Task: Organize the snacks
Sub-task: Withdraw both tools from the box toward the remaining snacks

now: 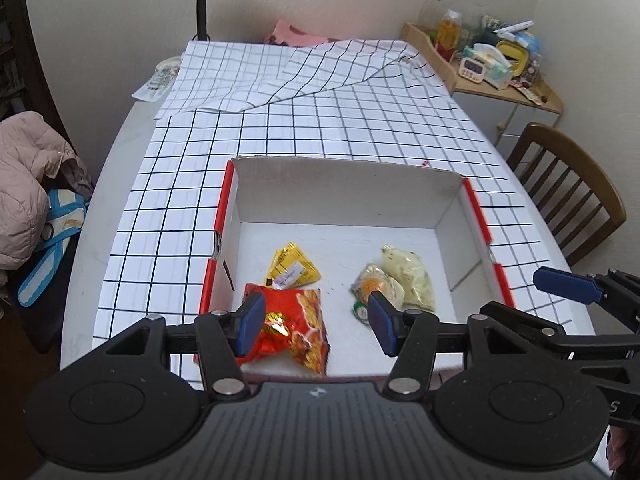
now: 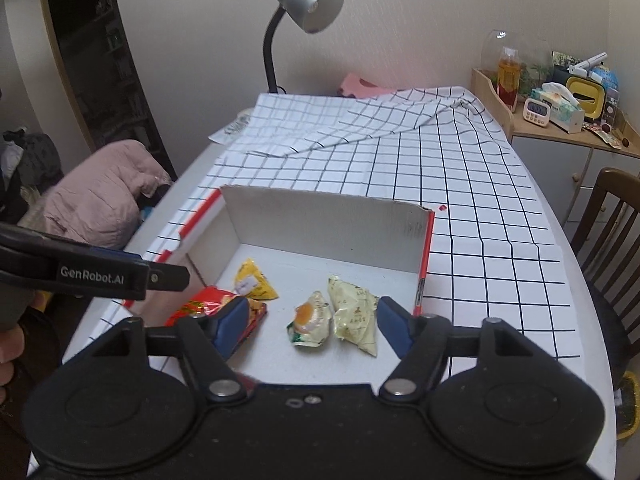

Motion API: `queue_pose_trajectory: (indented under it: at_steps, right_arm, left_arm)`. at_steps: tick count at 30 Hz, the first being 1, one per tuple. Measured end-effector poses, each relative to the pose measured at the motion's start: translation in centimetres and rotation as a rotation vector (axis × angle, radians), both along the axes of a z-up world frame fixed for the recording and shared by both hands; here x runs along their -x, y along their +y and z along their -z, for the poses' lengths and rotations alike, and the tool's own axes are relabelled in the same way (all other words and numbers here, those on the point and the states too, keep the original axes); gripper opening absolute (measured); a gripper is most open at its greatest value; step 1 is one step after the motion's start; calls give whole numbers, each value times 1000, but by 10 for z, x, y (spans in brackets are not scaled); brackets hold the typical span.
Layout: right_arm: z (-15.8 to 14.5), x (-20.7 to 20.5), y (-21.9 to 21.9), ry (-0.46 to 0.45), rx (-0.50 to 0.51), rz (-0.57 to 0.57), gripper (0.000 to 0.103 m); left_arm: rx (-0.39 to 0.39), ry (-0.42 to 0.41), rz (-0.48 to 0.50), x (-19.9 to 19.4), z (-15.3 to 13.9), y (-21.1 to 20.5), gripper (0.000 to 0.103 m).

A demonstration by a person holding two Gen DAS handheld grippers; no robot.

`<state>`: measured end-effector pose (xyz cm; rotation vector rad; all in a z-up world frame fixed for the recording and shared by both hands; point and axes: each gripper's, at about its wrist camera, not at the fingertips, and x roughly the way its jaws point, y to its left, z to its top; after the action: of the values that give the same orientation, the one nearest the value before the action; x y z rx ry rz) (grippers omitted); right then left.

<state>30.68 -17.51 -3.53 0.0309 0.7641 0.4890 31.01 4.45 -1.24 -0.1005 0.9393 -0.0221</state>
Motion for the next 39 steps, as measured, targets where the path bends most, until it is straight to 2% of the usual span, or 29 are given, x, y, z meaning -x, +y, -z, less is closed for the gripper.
queue_pose_trajectory:
  at_steps: [12, 15, 23, 27, 29, 32, 39]
  right_arm:
    - [-15, 46, -24, -51, -54, -6, 92]
    - [-16, 56, -30, -55, -68, -6, 95]
    - [-11, 82, -40, -55, -83, -25, 101]
    - [-4, 93, -42, -47, -70, -31, 102]
    - [2, 99, -43, -40, -64, -26, 103]
    - [13, 106, -46, -15, -59, -18, 103]
    - [45, 119, -54, 51, -25, 25, 103]
  left_arm:
    - [23, -55, 9, 54, -12, -13, 64]
    - [23, -74, 9, 67, -13, -17, 75]
    - [48, -92, 11, 101, -11, -23, 77]
    - [76, -97, 3, 117, -6, -22, 87]
    - [89, -96, 2, 125, -3, -22, 87]
    - [91, -92, -8, 137, 7, -24, 97]
    - [62, -70, -25, 160, 36, -28, 98]
